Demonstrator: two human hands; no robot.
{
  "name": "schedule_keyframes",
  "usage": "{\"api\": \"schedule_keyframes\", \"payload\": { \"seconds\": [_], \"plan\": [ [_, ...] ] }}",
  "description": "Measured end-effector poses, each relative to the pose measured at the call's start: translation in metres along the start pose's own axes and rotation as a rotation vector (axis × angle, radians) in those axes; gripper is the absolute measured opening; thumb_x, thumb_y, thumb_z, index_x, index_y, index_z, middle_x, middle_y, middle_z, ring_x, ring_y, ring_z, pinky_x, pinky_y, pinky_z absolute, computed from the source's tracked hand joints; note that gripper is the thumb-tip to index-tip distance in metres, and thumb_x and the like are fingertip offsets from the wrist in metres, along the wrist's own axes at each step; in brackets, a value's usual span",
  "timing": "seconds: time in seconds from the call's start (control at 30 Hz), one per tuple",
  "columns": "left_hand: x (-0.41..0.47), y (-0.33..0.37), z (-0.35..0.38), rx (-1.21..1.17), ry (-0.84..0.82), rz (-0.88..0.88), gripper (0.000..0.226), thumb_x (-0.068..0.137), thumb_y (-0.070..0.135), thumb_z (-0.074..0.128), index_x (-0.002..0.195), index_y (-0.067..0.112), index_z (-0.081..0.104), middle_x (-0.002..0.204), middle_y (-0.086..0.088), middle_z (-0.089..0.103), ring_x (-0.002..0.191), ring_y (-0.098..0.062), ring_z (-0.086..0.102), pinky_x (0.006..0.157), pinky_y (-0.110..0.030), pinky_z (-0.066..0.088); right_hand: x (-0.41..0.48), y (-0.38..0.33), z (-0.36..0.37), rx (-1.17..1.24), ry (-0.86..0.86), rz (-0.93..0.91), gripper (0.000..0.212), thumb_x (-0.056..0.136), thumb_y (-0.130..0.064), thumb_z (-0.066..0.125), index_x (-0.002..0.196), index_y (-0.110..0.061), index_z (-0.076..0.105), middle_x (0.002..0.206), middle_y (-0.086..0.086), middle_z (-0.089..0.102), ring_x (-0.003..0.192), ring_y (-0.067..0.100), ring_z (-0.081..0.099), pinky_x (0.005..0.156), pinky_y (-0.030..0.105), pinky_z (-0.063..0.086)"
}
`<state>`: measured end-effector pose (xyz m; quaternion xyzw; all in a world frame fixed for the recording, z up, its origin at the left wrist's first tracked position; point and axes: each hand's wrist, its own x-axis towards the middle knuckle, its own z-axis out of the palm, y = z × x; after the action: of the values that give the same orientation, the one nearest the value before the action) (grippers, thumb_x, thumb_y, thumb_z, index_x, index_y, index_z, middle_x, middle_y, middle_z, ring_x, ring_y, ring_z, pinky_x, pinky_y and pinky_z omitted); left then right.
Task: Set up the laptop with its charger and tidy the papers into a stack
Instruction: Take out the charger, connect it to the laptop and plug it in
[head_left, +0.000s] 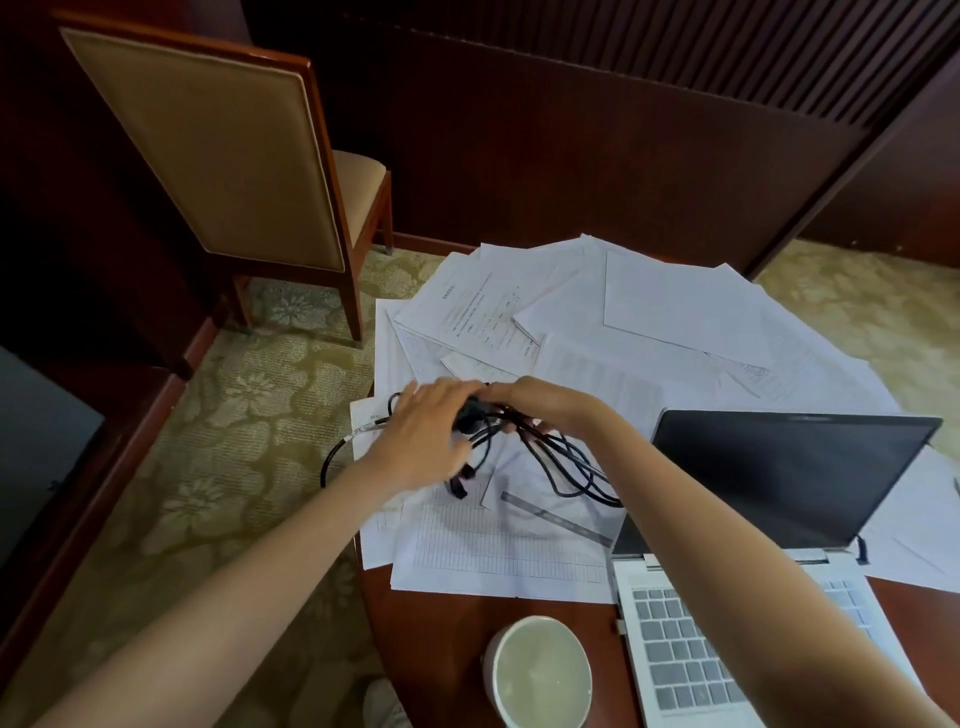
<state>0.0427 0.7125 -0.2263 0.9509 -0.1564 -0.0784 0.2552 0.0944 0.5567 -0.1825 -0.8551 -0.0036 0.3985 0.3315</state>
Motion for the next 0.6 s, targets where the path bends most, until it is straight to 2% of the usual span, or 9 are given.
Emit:
{"api": "schedule_keyframes", "payload": {
  "seconds": [0.1,0.17,0.23,0.3,0.4,0.5,0.6],
  "plan": [
    [0.002,0.007,0.011,0.097,-0.11,-0.071,0.077,0.072,0.056,0.041,0.143,0.028,0.025,0.143,0.004,0.033,0.135,-0.019,0.027,0.116,-0.045,0.003,-0.006,0.007,0.002,-0.141,-0.038,-0.11,0.029,0.08,-0.008,0.056,0.106,0.005,0.06,0.07,0.004,0.044,0.064,0.013,0.04,0.058,0.021,0.032],
    [0.008,0.009,0.011,0.137,-0.127,-0.102,0.079,0.075,0.062,0.052,0.141,0.028,0.025,0.14,0.003,0.034,0.134,-0.02,0.028,0.115,-0.047,0.004,-0.011,0.009,0.003,-0.163,0.003,-0.142,0.032,0.078,0.0,0.054,0.109,0.006,0.06,0.064,-0.001,0.043,0.058,0.01,0.038,0.053,0.017,0.032],
    [0.011,0.011,0.01,0.111,-0.18,-0.121,0.082,0.077,0.06,0.058,0.142,0.027,0.021,0.141,0.0,0.03,0.136,-0.021,0.024,0.115,-0.049,0.002,-0.014,0.014,0.001,-0.099,0.02,-0.17,0.034,0.078,0.001,0.056,0.112,0.002,0.061,0.064,-0.001,0.043,0.058,0.009,0.04,0.053,0.015,0.033],
    [0.008,0.016,0.011,0.057,-0.23,-0.148,0.087,0.076,0.064,0.057,0.144,0.027,0.016,0.146,0.0,0.023,0.14,-0.021,0.015,0.114,-0.051,-0.003,-0.019,0.019,-0.002,0.036,0.006,-0.173,0.039,0.077,0.001,0.057,0.116,-0.002,0.062,0.066,0.002,0.043,0.064,0.012,0.039,0.059,0.02,0.031],
    [0.001,0.028,0.018,-0.058,-0.204,-0.187,0.09,0.074,0.069,0.055,0.144,0.028,0.016,0.149,0.001,0.02,0.142,-0.02,0.01,0.114,-0.053,-0.006,-0.025,0.025,-0.005,0.16,-0.048,-0.16,0.056,0.066,-0.004,0.049,0.122,0.002,0.055,0.075,0.007,0.038,0.068,0.014,0.033,0.063,0.026,0.028],
    [0.002,0.031,0.024,0.019,-0.063,-0.16,0.077,0.078,0.064,0.055,0.141,0.03,0.025,0.144,0.005,0.033,0.138,-0.017,0.023,0.113,-0.054,-0.004,-0.031,0.024,-0.004,0.0,-0.02,-0.169,0.071,0.062,0.003,0.053,0.132,-0.009,0.049,0.079,0.009,0.047,0.066,0.012,0.042,0.061,0.02,0.032],
    [0.009,0.026,0.017,0.028,0.051,-0.13,0.041,0.092,0.037,0.048,0.132,0.03,0.043,0.125,0.006,0.055,0.124,-0.017,0.045,0.113,-0.054,-0.003,-0.034,0.022,0.001,-0.225,0.099,-0.201,0.068,0.076,0.014,0.048,0.137,-0.015,0.043,0.09,-0.001,0.057,0.077,0.01,0.051,0.067,0.018,0.04]
  ]
}}
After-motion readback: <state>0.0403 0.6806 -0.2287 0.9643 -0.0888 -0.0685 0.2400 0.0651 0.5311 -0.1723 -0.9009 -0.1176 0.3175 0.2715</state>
